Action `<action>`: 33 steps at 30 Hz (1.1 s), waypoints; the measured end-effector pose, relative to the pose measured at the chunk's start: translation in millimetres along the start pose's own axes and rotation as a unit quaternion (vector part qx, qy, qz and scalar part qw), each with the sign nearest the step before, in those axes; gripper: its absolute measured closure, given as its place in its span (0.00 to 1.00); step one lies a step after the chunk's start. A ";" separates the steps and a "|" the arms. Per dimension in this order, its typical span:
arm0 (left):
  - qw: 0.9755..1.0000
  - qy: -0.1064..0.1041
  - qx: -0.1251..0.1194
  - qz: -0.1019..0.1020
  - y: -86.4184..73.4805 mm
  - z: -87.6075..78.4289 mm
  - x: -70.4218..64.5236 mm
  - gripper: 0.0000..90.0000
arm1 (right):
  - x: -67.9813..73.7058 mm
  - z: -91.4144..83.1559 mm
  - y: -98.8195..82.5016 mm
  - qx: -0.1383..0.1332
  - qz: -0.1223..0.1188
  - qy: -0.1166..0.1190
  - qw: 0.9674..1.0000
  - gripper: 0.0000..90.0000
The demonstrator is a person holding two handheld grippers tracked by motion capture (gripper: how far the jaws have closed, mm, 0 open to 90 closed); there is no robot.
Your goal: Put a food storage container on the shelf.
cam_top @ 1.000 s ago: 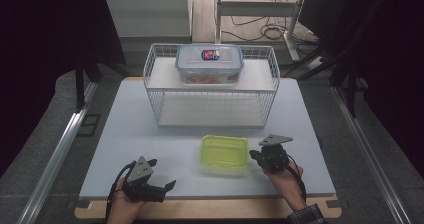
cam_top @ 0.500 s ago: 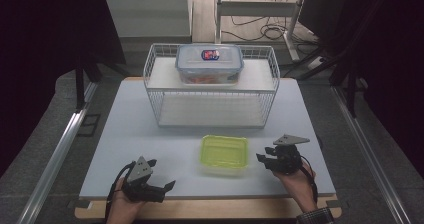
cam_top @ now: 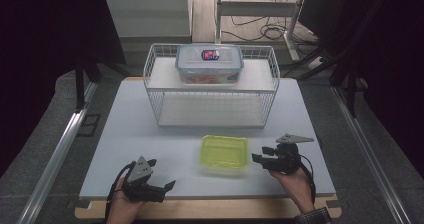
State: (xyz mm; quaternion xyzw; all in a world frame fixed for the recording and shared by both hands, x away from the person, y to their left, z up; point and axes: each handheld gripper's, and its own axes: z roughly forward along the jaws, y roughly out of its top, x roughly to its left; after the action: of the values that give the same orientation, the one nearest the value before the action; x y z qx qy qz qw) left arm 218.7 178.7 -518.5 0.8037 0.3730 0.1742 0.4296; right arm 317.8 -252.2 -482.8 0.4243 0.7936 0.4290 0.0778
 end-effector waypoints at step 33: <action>1.000 0.000 0.000 0.005 0.2 0.0 -1.1 0.05 | -23.4 55.7 13.1 0.064 0.237 0.157 0.957 0.89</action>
State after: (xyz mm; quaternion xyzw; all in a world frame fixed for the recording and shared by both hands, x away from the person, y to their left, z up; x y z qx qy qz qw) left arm 218.1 177.7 -518.3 0.8054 0.3692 0.1763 0.4288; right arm 367.6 -231.8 -513.2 0.5316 0.6981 0.4449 -0.1789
